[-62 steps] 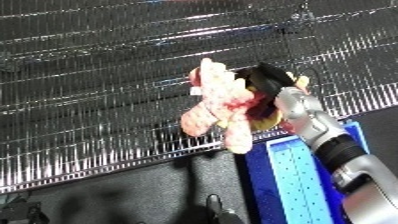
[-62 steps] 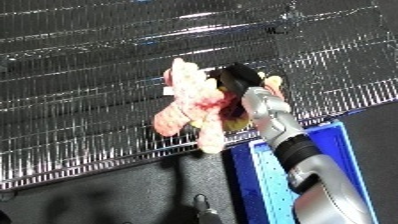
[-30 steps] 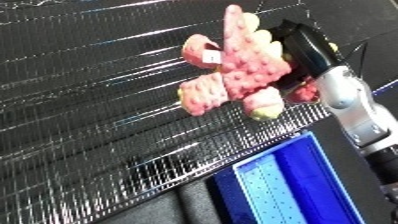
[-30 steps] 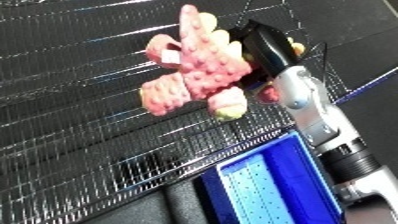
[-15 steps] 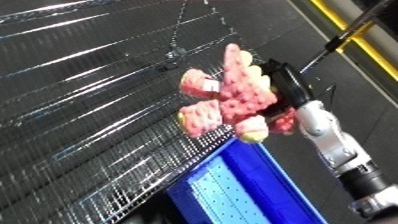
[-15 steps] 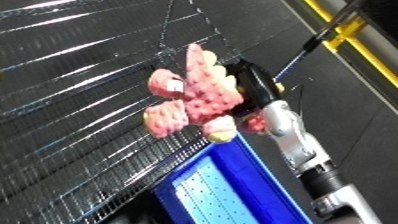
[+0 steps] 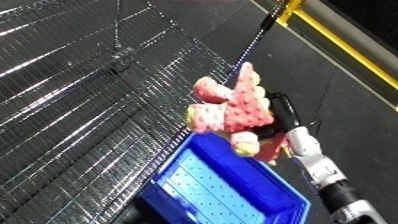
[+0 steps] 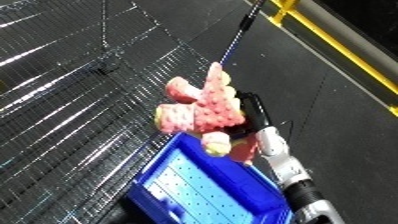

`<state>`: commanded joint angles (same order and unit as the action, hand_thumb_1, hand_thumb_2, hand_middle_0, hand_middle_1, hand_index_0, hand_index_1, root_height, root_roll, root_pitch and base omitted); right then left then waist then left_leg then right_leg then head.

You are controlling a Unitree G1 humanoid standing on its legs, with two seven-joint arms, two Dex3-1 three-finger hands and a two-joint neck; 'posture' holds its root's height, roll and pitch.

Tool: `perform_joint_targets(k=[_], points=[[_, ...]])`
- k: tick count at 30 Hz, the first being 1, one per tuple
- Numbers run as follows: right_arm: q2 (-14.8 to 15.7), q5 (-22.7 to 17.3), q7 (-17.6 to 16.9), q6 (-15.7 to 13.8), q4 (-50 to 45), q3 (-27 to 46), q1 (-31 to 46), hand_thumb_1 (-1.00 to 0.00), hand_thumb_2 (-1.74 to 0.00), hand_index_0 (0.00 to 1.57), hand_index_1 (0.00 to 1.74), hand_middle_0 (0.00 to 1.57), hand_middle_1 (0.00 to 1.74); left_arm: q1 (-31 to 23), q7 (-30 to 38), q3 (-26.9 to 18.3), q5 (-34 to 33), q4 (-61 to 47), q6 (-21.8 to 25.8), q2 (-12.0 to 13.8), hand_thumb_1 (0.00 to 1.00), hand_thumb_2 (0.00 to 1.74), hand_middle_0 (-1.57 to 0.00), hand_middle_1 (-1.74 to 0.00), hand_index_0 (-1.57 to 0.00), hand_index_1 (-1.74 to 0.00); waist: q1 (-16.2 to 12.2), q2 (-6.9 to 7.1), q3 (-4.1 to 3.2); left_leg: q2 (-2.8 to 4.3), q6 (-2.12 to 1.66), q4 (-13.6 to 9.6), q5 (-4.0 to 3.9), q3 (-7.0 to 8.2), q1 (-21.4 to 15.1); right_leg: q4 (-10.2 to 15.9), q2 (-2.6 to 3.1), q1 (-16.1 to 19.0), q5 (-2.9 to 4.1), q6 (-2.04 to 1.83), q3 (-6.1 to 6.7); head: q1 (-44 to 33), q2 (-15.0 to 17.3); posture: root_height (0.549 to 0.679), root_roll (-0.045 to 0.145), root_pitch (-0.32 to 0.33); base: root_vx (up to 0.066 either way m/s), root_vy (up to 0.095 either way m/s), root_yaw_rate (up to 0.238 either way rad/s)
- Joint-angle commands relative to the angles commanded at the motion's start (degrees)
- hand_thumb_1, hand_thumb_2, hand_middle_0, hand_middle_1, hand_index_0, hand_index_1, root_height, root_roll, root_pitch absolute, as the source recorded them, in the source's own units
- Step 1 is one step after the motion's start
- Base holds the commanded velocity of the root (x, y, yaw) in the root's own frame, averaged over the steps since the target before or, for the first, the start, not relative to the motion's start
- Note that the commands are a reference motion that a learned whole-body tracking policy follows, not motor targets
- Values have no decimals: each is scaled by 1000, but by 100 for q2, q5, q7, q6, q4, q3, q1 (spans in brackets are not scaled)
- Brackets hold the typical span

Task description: Pick up the object and place it into the box

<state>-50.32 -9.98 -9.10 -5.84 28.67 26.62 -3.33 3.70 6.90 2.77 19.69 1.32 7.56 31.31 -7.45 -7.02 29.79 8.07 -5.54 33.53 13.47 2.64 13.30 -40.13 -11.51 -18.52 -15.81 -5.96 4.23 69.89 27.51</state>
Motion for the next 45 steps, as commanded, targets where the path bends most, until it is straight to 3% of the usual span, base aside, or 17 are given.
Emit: perform_joint_targets(k=[10,20,30,45], points=[[317,-399,24,38,1621,-182,-286,-1000,-1740,1570,1740,1570,1740,205,-15,236,-37,114,65,-6,1000,1740,-1570,-1740,-1570,-1740,-88,-158,0,-33,-14,5,15,14,-81,15,-20,103,-26,42,-6,379,643,643,69,-75,-3,14,-3],[243,-355,208,166,2995,-425,-563,-500,-870,785,870,785,870,337,-38,357,-126,103,100,77,1000,1740,-1570,-1740,-1570,-1740,-105,-291,-14,-54,-30,-86,-11,39,-147,95,-13,162,-9,45,12,548,728,646,73,-73,1,7,-29],[163,-184,248,199,3275,-549,-600,0,0,0,0,0,0,329,-51,375,-226,27,107,121,1000,1740,-1570,-1740,-1570,-1740,-119,-333,-83,-45,-43,-166,-50,53,-150,193,-3,166,16,37,41,514,807,648,75,-62,3,1,-22],[301,-156,173,153,2918,-660,-598,0,0,0,0,0,0,119,-37,222,-311,-54,113,117,1000,1740,-1570,-1740,-1570,-1740,-35,-282,-148,-8,-56,-207,-79,62,-147,186,29,128,3,13,38,274,862,648,76,-55,16,-14,-2]])
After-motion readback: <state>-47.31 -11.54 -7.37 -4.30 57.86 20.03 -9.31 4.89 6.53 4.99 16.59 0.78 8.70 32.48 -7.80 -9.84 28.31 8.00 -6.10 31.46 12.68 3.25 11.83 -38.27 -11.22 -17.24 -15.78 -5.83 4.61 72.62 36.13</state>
